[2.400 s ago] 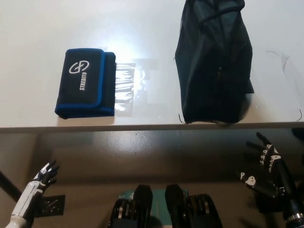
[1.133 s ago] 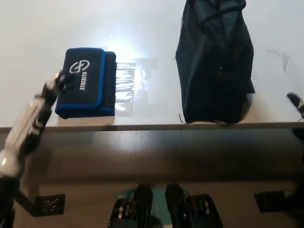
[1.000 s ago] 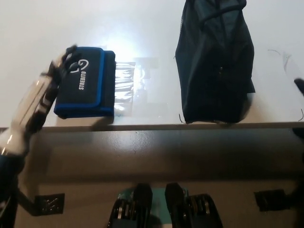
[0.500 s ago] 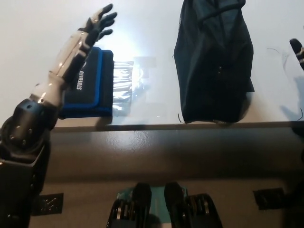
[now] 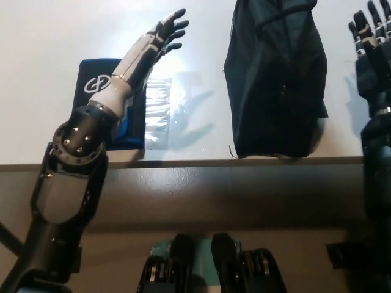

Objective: Use both hands to pick up the lunch bag on the right hand side and smoothly move it near the note book on the left hand side

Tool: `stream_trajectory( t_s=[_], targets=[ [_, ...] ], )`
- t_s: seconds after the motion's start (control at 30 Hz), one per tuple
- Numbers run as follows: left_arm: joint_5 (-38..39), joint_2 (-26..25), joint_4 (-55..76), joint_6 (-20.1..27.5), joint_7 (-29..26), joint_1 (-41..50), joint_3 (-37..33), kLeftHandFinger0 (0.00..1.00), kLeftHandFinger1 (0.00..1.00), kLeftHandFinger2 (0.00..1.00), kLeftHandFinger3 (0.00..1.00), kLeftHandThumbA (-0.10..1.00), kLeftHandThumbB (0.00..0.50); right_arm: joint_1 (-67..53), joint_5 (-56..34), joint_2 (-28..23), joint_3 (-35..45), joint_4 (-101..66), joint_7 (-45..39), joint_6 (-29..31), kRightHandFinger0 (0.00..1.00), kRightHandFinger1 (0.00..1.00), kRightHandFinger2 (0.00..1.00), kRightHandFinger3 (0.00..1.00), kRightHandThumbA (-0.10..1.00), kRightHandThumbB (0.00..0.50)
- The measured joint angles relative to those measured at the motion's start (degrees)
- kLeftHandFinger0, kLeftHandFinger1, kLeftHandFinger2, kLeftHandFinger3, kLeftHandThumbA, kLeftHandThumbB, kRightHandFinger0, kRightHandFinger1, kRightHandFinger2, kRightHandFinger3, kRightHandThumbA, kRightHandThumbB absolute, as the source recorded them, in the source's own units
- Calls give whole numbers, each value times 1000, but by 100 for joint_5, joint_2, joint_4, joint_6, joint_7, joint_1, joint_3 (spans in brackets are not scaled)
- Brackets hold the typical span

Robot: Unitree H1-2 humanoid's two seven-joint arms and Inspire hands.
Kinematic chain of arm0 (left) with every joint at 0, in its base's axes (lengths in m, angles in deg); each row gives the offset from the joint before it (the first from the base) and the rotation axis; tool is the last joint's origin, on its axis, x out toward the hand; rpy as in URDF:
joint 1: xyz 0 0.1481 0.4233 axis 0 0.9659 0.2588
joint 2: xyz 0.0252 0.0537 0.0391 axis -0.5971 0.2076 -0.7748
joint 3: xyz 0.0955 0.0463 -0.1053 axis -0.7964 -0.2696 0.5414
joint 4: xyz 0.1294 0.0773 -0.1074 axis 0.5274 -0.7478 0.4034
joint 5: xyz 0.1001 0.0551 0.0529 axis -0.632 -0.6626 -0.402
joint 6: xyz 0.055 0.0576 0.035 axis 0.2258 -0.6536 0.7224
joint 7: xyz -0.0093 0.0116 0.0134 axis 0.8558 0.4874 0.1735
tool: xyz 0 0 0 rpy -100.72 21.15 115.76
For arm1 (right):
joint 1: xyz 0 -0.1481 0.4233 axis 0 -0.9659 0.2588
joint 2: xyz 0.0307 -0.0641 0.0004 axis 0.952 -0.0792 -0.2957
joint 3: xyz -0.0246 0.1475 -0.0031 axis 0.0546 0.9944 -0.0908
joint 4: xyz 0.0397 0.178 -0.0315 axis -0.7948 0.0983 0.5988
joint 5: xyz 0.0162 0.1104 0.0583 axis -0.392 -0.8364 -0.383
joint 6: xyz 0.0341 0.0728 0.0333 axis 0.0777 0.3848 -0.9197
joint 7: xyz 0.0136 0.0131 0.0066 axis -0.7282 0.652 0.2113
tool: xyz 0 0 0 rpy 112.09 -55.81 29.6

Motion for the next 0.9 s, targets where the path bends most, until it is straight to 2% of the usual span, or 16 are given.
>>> stream_trajectory(
  t_s=[0.1,0.27,0.37,0.4,0.47,0.6,0.73,0.8,0.83,0.9],
  targets=[
    [-5,64,-421,14,-11,-168,3,1000,1000,1000,1000,1000,238,79,-41,67,10,222,-41,2,1000,1000,1000,1000,1000,215],
    [-87,201,-1192,88,-80,-452,-13,1000,1000,1000,1000,1000,251,145,-71,137,17,531,-144,15,1000,1000,1000,1000,1000,197],
    [-164,334,-1804,265,-159,-664,-41,1000,1000,1000,1000,1000,246,148,-83,200,37,568,-192,16,1000,1000,1000,1000,1000,217],
    [-183,363,-1945,310,-175,-711,-51,1000,1000,1000,1000,1000,261,148,-84,209,41,573,-197,16,1000,1000,1000,1000,1000,214],
    [-233,441,-2299,443,-234,-832,-77,1000,1000,1000,1000,1000,258,151,-85,235,55,605,-200,20,1000,1000,1000,1000,1000,214],
    [-310,558,-2898,714,-329,-1041,-148,1000,1000,1000,1000,1000,301,151,-81,296,66,725,-202,39,1000,1000,1000,1000,1000,204],
    [-355,647,-3392,947,-391,-1219,-160,1000,1000,1000,1000,1000,306,155,-80,361,68,819,-204,119,1000,1000,1000,1000,1000,191],
    [-381,671,-3600,1057,-443,-1285,-170,1000,1000,1000,1000,1000,284,183,-82,437,71,898,-205,162,1000,1000,1000,1000,1000,202],
    [-397,682,-3665,1096,-462,-1308,-181,1000,1000,1000,1000,1000,300,193,-85,457,73,929,-207,183,1000,1000,1000,1000,1000,213],
    [-432,709,-3782,1177,-491,-1347,-198,1000,1000,1000,1000,1000,299,216,-95,509,78,1013,-214,214,1000,1000,1000,1000,1000,211]
  ],
)
